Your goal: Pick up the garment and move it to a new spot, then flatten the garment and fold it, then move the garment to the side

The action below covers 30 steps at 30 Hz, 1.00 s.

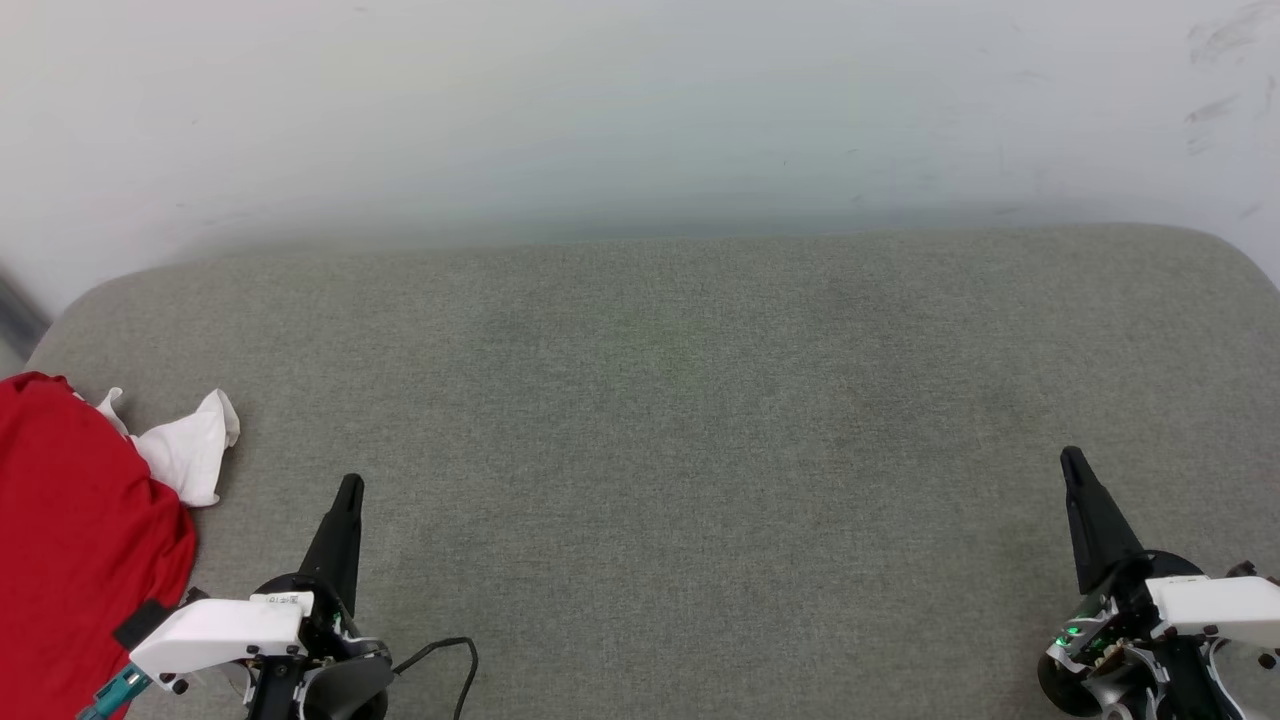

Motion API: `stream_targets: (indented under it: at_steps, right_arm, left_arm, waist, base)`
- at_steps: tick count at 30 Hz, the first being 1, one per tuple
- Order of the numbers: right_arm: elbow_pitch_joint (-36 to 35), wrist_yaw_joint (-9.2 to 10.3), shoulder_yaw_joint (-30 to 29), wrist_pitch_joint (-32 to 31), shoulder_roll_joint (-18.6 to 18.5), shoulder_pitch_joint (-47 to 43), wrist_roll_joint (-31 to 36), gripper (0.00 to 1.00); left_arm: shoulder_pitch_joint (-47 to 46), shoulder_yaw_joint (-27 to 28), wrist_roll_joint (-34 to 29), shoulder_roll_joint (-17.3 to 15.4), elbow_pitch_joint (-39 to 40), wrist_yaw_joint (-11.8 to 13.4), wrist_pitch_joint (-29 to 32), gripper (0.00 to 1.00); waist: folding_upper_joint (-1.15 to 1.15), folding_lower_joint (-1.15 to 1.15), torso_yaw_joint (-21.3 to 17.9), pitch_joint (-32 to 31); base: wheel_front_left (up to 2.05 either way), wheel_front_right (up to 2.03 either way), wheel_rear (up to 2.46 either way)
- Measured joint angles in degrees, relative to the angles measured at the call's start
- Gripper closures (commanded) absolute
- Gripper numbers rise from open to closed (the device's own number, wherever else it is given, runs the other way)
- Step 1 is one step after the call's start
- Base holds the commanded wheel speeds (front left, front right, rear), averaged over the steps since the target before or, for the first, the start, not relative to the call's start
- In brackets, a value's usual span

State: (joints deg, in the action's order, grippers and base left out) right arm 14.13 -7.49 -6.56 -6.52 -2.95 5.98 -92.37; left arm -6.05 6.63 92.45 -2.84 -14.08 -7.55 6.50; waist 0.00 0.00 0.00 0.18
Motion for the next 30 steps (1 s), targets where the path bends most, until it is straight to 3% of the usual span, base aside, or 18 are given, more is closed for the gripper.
stream_targets:
  at_steps: [22,23,24,25,26,30]
  right_arm:
    - [0.0,0.00,0.0,0.0,0.0,0.0,0.0,1.00]
    - [0.1,0.00,0.0,0.0,0.0,0.0,0.0,0.00]
    - [0.4,0.00,0.0,0.0,0.0,-0.3,0.0,0.00]
    - [0.9,0.01,0.0,0.0,0.0,-0.7,0.0,1.00]
    - [1.4,0.01,0.0,0.0,0.0,-1.2,0.0,0.00]
    - [1.6,0.09,0.2,0.9,0.1,-2.5,0.1,0.00]
  left_arm:
    - [0.0,0.0,0.0,0.0,0.0,0.0,0.0,1.00]
    - [0.0,0.0,0.0,0.0,-0.1,0.0,0.0,0.00]
    - [0.2,0.0,0.0,0.0,-0.5,0.0,0.0,0.00]
    - [0.7,-0.1,0.0,0.1,-1.0,0.0,-0.1,1.00]
    - [1.2,-0.2,0.0,0.2,-1.5,0.0,-0.1,0.00]
    - [2.2,-0.8,0.2,0.3,-1.5,0.1,-0.5,0.00]
  waist:
    - [0.00,0.00,0.0,0.0]
    - [0.00,0.00,0.0,0.0]
    - [0.00,0.00,0.0,0.0]
    - [0.00,0.00,0.0,0.0]
    - [0.00,0.00,0.0,0.0]
    - [0.00,0.00,0.0,0.0]
  base:
    - [0.00,0.00,0.00]
    - [0.00,0.00,0.00]
    - [0.00,0.00,0.00]
    - [0.00,0.00,0.00]
    - [0.00,0.00,0.00]
    - [0.00,0.00,0.00]
